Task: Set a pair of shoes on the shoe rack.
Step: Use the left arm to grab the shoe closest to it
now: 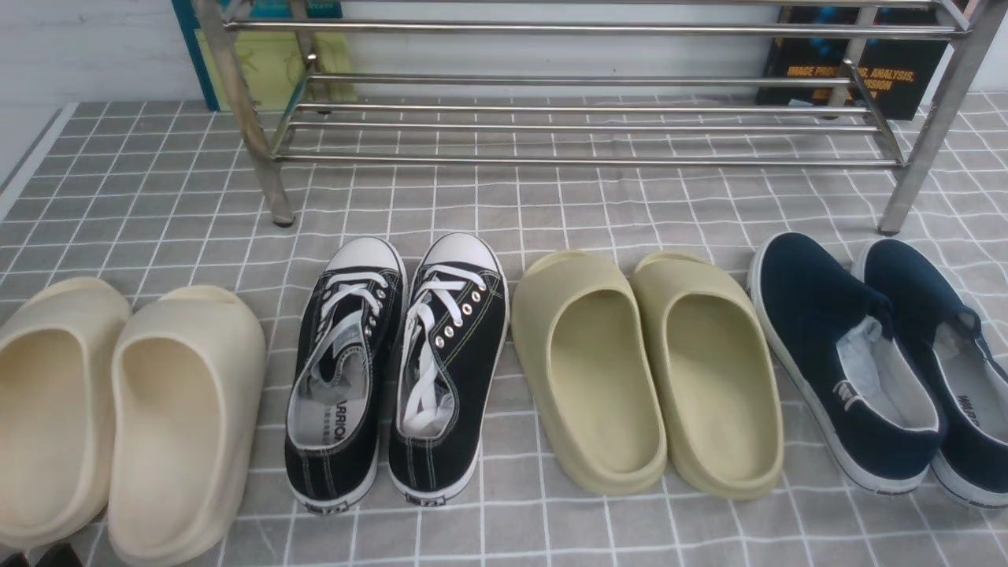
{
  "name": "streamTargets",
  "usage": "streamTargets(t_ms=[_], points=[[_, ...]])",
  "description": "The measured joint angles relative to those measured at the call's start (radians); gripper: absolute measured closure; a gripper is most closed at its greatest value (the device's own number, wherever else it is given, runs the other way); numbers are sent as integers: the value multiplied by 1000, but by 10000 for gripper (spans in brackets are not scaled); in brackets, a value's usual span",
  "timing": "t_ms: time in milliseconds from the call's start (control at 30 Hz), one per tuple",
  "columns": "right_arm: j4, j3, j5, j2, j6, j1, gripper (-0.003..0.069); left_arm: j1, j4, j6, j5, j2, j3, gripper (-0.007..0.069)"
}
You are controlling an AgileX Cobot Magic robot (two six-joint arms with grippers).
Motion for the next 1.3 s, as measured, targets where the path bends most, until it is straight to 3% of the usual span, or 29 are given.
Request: streamTargets(t_ms=[867, 1300], points=[[6, 0, 0, 0, 0, 0, 420, 0, 5, 0, -26, 0, 0, 386], [6, 0, 0, 0, 0, 0, 420, 0, -78, 0, -63, 0, 0, 386]])
